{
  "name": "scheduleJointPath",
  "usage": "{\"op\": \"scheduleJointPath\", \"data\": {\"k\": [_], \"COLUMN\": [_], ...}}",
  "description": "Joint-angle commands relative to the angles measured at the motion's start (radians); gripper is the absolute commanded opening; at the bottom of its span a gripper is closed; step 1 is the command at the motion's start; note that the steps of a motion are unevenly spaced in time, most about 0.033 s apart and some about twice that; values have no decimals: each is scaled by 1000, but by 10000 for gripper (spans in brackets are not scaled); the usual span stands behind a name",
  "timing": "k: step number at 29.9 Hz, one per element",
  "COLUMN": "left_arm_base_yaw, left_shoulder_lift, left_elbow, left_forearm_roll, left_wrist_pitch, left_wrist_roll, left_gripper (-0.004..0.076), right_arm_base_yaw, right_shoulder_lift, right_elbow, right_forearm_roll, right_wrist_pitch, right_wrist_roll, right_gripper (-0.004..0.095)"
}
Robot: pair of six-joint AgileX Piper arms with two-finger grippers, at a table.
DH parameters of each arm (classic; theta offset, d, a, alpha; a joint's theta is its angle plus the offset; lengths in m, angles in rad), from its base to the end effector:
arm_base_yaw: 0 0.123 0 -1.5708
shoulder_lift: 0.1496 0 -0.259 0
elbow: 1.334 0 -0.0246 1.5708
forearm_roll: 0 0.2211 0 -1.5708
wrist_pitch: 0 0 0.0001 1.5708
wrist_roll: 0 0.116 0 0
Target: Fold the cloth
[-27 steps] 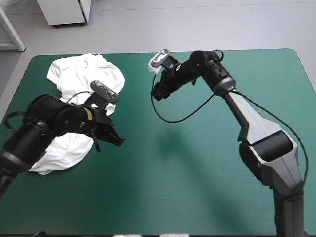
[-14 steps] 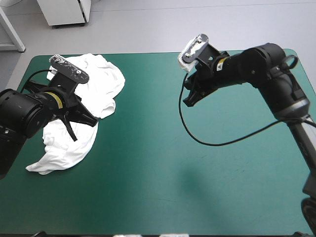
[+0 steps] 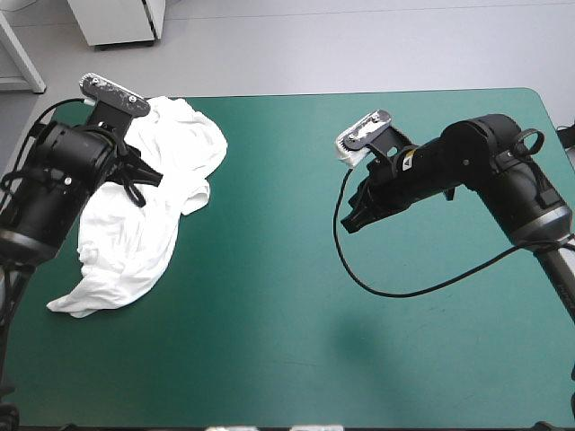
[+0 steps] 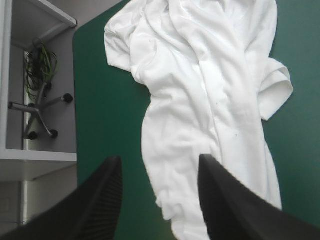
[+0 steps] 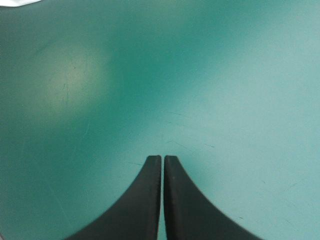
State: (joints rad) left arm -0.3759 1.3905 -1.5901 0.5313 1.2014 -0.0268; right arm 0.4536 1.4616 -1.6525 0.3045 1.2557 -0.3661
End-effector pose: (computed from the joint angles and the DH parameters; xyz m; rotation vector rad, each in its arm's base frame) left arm 0.2654 -0.0458 0.3904 0.4371 2.3173 0.5029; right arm 0.2369 0.1523 0.3748 -1.0020 2.3253 0.4396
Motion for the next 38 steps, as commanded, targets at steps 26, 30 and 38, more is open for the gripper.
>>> {"op": "scheduleJointPath", "data": {"k": [26, 30, 38], "left_arm_base_yaw": [464, 477, 475], "left_shoulder_lift": [743, 780, 849], "left_elbow": [-503, -503, -503], "left_forearm_roll": [-553, -602, -733], "left_wrist_pitch": [-113, -129, -123], "left_wrist_roll": [158, 183, 226], "left_gripper": [389, 395, 353], "right_arm_base_yaw": [-4, -4, -4], "right_shoulder_lift": [-95, -95, -95], "right_elbow": [-15, -15, -15], "right_forearm_roll": [24, 32, 35], "right_wrist_pitch": [-7, -7, -7], "right_wrist_roll": [15, 15, 15], "right_gripper": [514, 514, 513]}}
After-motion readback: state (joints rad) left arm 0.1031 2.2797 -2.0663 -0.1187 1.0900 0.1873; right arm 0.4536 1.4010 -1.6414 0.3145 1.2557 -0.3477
